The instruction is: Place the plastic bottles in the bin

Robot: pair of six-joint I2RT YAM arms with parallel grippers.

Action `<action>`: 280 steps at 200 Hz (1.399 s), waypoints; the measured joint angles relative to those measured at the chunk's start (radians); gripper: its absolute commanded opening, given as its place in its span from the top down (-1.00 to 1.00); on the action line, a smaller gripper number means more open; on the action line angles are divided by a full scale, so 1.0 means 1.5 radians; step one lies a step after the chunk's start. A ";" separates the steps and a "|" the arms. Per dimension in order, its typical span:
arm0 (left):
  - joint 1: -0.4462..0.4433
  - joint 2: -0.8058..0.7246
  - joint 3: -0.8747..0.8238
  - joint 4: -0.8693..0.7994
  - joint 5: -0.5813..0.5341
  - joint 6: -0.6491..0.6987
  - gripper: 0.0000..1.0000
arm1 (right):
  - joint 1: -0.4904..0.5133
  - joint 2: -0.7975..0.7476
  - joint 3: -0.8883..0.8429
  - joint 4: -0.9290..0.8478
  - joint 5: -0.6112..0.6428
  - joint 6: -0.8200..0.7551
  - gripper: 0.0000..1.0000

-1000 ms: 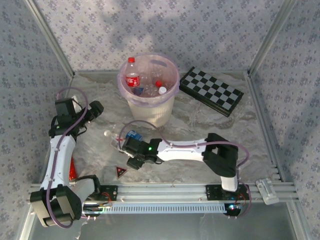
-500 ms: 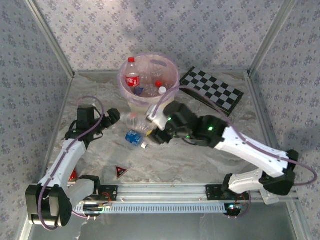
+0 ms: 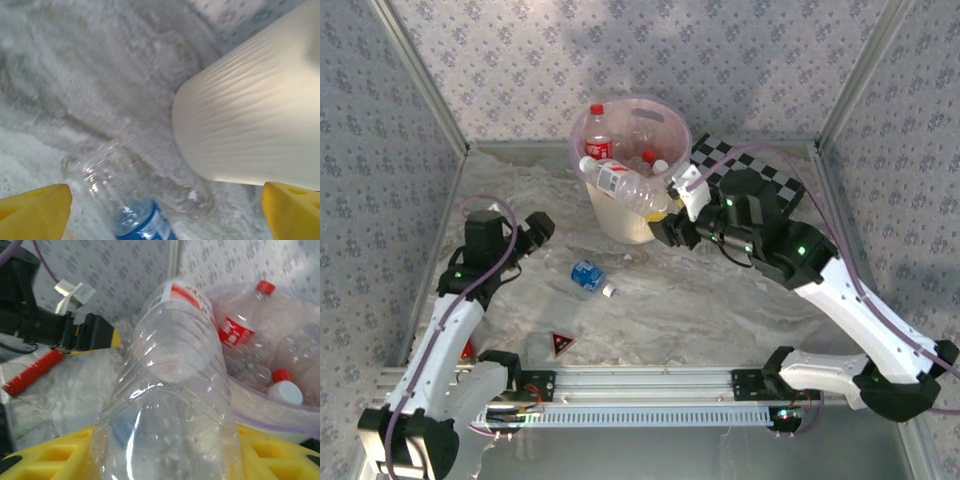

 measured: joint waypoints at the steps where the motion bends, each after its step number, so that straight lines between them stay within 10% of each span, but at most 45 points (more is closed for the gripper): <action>1: 0.000 -0.001 0.002 0.000 0.000 0.000 -0.91 | 0.000 -0.002 -0.002 0.002 -0.002 0.000 -0.12; 146: -0.080 0.139 0.226 0.316 0.195 -0.275 -0.83 | 0.027 -0.051 -0.232 0.359 -0.036 -0.017 -0.20; 226: -0.090 0.157 0.258 0.319 0.173 -0.292 0.25 | 0.062 0.014 -0.231 0.418 -0.003 -0.046 -0.28; 280: -0.095 0.204 0.353 0.268 0.165 -0.225 0.80 | 0.067 0.042 -0.216 0.398 0.019 -0.061 -1.00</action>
